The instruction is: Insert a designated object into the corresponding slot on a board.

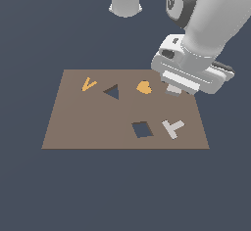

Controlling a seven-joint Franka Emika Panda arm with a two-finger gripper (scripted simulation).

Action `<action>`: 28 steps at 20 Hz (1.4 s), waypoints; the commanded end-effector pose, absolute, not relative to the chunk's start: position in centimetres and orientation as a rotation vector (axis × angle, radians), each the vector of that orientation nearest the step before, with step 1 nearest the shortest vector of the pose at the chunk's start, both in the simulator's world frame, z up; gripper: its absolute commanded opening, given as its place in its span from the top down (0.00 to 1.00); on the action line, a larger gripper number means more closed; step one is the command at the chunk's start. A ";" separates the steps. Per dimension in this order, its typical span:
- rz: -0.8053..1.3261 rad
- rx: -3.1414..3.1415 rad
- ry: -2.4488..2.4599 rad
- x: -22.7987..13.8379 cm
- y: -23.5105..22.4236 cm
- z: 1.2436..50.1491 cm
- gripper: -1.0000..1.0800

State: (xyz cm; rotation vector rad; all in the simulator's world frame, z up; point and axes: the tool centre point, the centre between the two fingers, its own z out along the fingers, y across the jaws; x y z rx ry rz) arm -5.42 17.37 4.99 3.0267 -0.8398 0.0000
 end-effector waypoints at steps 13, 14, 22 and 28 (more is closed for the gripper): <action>0.000 3.025 -0.846 -5.4 17.4 3.0 1.00; 0.000 3.025 -0.846 -5.4 17.4 3.0 1.00; 0.000 3.026 -0.847 -5.3 17.4 3.0 1.00; 0.000 3.006 -0.914 -4.4 17.2 3.1 1.00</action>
